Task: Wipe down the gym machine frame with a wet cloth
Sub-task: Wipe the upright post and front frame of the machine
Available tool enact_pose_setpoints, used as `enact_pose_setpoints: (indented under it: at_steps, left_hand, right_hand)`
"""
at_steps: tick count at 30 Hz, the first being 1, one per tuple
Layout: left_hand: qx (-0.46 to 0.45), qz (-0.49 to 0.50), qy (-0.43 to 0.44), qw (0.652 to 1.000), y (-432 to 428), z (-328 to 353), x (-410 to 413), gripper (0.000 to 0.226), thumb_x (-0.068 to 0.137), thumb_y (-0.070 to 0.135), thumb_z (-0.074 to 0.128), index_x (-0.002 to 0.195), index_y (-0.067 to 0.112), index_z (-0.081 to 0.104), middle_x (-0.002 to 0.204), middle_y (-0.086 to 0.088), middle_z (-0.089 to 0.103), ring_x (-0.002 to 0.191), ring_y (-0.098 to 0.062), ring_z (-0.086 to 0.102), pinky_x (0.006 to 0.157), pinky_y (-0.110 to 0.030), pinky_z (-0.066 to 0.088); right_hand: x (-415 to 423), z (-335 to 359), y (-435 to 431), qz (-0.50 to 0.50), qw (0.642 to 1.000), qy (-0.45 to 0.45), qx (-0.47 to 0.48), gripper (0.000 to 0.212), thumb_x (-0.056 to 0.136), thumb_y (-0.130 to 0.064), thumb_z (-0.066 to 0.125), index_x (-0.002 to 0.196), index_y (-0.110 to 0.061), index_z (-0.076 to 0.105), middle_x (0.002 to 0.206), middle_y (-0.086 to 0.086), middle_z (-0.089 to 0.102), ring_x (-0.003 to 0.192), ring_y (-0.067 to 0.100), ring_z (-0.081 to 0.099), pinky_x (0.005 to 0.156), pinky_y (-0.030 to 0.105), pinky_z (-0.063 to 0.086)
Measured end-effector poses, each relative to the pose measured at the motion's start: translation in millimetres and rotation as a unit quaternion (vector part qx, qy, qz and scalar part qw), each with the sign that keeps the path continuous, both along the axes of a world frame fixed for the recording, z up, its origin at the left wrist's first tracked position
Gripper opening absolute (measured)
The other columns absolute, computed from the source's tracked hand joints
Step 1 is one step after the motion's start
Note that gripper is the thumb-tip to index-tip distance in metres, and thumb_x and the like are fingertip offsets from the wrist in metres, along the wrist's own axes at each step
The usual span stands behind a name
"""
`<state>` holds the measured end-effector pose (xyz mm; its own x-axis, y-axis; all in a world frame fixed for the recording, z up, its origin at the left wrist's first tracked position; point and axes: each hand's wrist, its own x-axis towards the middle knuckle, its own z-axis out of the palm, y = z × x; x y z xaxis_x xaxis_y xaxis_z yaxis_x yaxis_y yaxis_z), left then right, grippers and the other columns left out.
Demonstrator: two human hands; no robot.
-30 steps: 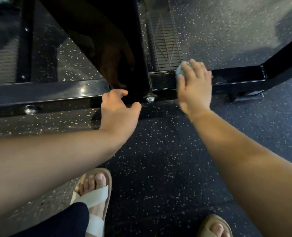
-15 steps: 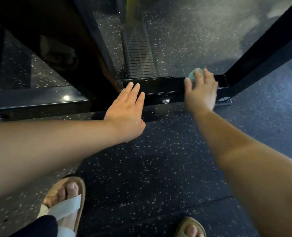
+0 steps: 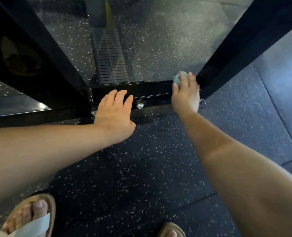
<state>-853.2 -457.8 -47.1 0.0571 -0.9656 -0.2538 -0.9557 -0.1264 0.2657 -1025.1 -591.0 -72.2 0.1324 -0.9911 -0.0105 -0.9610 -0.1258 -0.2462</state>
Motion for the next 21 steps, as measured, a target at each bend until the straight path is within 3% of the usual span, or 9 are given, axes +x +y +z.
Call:
enact_pose_setpoints:
  at_steps: [2, 4, 6, 7, 10, 13, 14, 18, 21]
  left_hand:
    - [-0.012, 0.003, -0.003, 1.000, 0.6, -1.8, 0.5, 0.073, 0.088, 0.034, 0.050, 0.150, 0.014, 0.016, 0.155, -0.006, 0.012, 0.144, -0.027, 0.006, 0.117, -0.039, 0.008]
    - [-0.024, 0.009, -0.002, 1.000, 0.6, -1.3, 2.0, 0.072, 0.085, 0.031, 0.054, 0.148, 0.012, 0.024, 0.154, -0.007, 0.019, 0.142, -0.027, 0.012, 0.116, -0.039, 0.012]
    - [-0.024, 0.006, -0.005, 1.000, -0.9, 1.6, 3.9, 0.072, 0.084, 0.029, 0.056, 0.147, 0.011, 0.027, 0.153, -0.006, 0.022, 0.141, -0.026, 0.016, 0.115, -0.039, 0.016]
    - [-0.016, 0.001, -0.009, 1.000, -1.9, 3.9, 4.1, 0.071, 0.085, 0.030, 0.056, 0.147, 0.011, 0.026, 0.153, -0.005, 0.022, 0.140, -0.025, 0.017, 0.114, -0.038, 0.017]
    - [0.012, -0.006, -0.009, 1.000, -5.6, 10.9, 3.3, 0.070, 0.088, 0.031, 0.051, 0.149, 0.013, 0.022, 0.154, -0.001, 0.018, 0.139, -0.023, 0.015, 0.112, -0.036, 0.021]
    - [0.030, -0.020, -0.019, 0.999, -7.0, 13.7, 6.4, 0.071, 0.088, 0.032, 0.050, 0.149, 0.015, 0.018, 0.155, 0.001, 0.014, 0.139, -0.022, 0.014, 0.111, -0.034, 0.024]
    - [0.036, -0.024, -0.026, 0.999, -6.0, 14.7, 7.8, 0.072, 0.087, 0.032, 0.050, 0.150, 0.015, 0.017, 0.155, 0.001, 0.013, 0.139, -0.021, 0.014, 0.112, -0.033, 0.024]
    - [0.078, -0.036, -0.043, 0.995, -10.0, 19.8, 10.8, 0.074, 0.089, 0.032, 0.048, 0.151, 0.018, 0.011, 0.156, 0.004, 0.007, 0.141, -0.019, 0.009, 0.115, -0.030, 0.021]
    - [0.092, -0.047, -0.072, 0.992, -12.5, 24.9, 10.0, 0.072, 0.090, 0.033, 0.048, 0.151, 0.018, 0.012, 0.155, 0.003, 0.009, 0.141, -0.019, 0.013, 0.114, -0.030, 0.023]
  right_hand:
    - [39.2, 1.6, 25.2, 0.080, 0.997, 0.005, -0.001, 0.051, 0.102, -0.035, 0.031, 0.150, -0.018, 0.026, 0.158, 0.006, 0.017, 0.143, 0.024, 0.016, 0.118, 0.038, 0.014]
    - [58.6, -2.9, 50.9, 0.235, 0.972, 0.007, -0.001, 0.049, 0.102, -0.033, 0.033, 0.148, -0.017, 0.030, 0.157, 0.008, 0.020, 0.143, 0.025, 0.017, 0.118, 0.038, 0.012]
    - [43.4, -1.8, 40.0, 0.312, 0.950, 0.025, -0.011, 0.049, 0.101, -0.034, 0.033, 0.147, -0.018, 0.033, 0.156, 0.007, 0.025, 0.143, 0.024, 0.022, 0.119, 0.038, 0.012]
    - [27.3, -1.4, 25.3, 0.295, 0.954, 0.042, -0.010, 0.050, 0.100, -0.036, 0.032, 0.148, -0.021, 0.031, 0.156, 0.005, 0.024, 0.143, 0.023, 0.021, 0.119, 0.036, 0.012]
    - [-28.1, 5.3, -18.4, 0.114, 0.992, 0.037, 0.023, 0.049, 0.101, -0.036, 0.033, 0.148, -0.021, 0.030, 0.156, 0.003, 0.023, 0.143, 0.022, 0.021, 0.115, 0.036, 0.020]
    - [-16.3, 4.9, -14.5, 0.030, 0.999, 0.017, 0.026, 0.051, 0.101, -0.036, 0.033, 0.148, -0.016, 0.028, 0.157, 0.007, 0.017, 0.144, 0.025, 0.016, 0.115, 0.041, 0.022]
    - [2.5, 3.4, -5.6, 0.048, 0.998, 0.015, 0.023, 0.051, 0.102, -0.036, 0.032, 0.147, -0.014, 0.028, 0.156, 0.009, 0.018, 0.143, 0.027, 0.017, 0.115, 0.042, 0.021]
    - [41.5, -0.4, 11.0, 0.273, 0.961, 0.044, -0.013, 0.050, 0.102, -0.033, 0.031, 0.148, -0.013, 0.027, 0.155, 0.013, 0.024, 0.142, 0.028, 0.022, 0.116, 0.038, 0.015]
    - [26.1, -1.5, -29.4, 0.236, 0.971, 0.037, 0.019, 0.051, 0.103, -0.035, 0.028, 0.148, -0.011, 0.028, 0.154, 0.012, 0.028, 0.141, 0.026, 0.027, 0.116, 0.037, 0.015]
